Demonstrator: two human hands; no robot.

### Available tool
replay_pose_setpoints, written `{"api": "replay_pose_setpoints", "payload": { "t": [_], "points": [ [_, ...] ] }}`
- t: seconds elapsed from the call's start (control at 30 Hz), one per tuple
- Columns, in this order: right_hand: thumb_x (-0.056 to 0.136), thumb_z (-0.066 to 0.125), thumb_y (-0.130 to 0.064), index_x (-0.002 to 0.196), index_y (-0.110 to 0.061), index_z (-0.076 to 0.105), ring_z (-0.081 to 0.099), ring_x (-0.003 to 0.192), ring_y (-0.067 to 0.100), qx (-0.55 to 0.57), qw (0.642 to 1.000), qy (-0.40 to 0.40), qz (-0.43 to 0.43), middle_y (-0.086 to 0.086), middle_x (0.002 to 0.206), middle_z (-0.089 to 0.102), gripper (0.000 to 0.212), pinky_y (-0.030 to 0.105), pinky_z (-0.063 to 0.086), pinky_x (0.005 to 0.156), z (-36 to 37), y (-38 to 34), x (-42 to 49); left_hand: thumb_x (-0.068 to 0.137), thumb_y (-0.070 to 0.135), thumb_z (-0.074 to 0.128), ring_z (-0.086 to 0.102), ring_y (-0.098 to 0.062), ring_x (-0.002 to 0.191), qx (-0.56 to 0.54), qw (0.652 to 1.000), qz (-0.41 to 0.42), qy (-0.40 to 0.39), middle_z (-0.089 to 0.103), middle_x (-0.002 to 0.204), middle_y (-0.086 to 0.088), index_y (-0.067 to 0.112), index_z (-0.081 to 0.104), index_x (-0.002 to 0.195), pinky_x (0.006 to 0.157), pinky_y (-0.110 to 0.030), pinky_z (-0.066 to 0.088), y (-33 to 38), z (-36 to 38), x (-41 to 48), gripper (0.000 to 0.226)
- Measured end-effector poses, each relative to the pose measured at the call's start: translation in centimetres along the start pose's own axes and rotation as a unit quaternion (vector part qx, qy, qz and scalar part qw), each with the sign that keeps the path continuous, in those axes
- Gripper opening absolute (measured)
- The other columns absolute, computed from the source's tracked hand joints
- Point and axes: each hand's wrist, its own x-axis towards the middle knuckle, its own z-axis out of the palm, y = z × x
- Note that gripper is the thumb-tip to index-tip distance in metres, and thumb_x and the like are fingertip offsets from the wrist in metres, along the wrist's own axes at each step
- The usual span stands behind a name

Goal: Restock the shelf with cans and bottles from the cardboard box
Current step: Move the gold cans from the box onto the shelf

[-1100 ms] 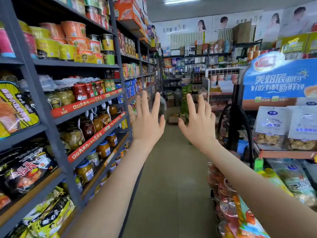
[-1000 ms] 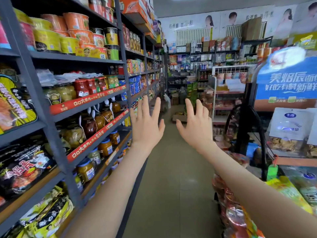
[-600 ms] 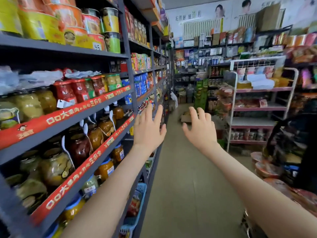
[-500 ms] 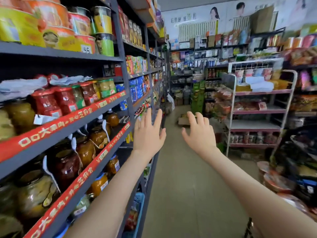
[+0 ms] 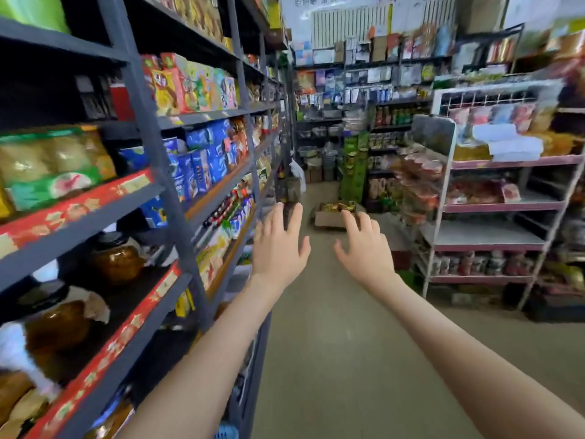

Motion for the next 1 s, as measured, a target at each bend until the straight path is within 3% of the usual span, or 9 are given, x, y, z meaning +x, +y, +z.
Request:
{"api": "replay_pose_setpoints", "payload": {
  "t": [0.3, 0.5, 0.7, 1.0],
  "points": [
    [0.092, 0.049, -0.027, 0.148, -0.014, 0.024, 0.035, 0.127, 0.030, 0.006, 0.998, -0.053, -0.028, 0.012, 0.144, 0.035, 0.063, 0.039, 0.038, 0.097, 13.5, 4.1, 25.1, 0.088, 0.031, 0.059, 0.049, -0.041, 0.124, 0.000, 1.000, 0.008, 0.017, 0.048, 0.138, -0.025, 0.009, 0.046, 0.140, 0.101, -0.050, 0.041, -6.9, 15.4, 22.5, 0.057],
    [0.090, 0.050, -0.022, 0.147, -0.013, 0.026, 0.035, 0.127, 0.031, 0.038, 0.998, -0.058, -0.010, 0.012, 0.143, 0.036, 0.063, 0.042, 0.039, 0.098, 25.7, 6.8, 41.6, 0.093, 0.034, 0.051, 0.039, -0.039, 0.132, 0.005, 1.000, 0.008, -0.027, 0.035, 0.147, -0.023, 0.011, 0.035, 0.146, 0.107, -0.048, 0.033, -12.6, 28.9, 36.2, 0.059],
    [0.091, 0.050, -0.023, 0.147, -0.014, 0.028, 0.036, 0.128, 0.032, 0.054, 0.997, -0.059, 0.014, 0.012, 0.143, 0.037, 0.061, 0.044, 0.040, 0.100, 34.8, 10.2, 59.4, 0.086, 0.030, 0.062, 0.049, -0.041, 0.124, -0.018, 0.998, 0.028, -0.058, 0.046, 0.140, -0.026, 0.008, 0.046, 0.139, 0.100, -0.049, 0.041, -17.6, 41.5, 52.5, 0.060],
    [0.089, 0.055, -0.020, 0.148, -0.016, 0.025, 0.033, 0.131, 0.032, 0.035, 0.993, -0.092, 0.071, 0.012, 0.146, 0.032, 0.066, 0.044, 0.041, 0.103, 48.3, 21.4, 80.4, 0.098, 0.034, 0.042, 0.019, -0.033, 0.144, -0.038, 0.990, 0.075, -0.118, 0.016, 0.157, -0.019, 0.013, 0.020, 0.151, 0.116, -0.044, 0.019, -20.1, 60.3, 73.9, 0.062]
  ]
}}
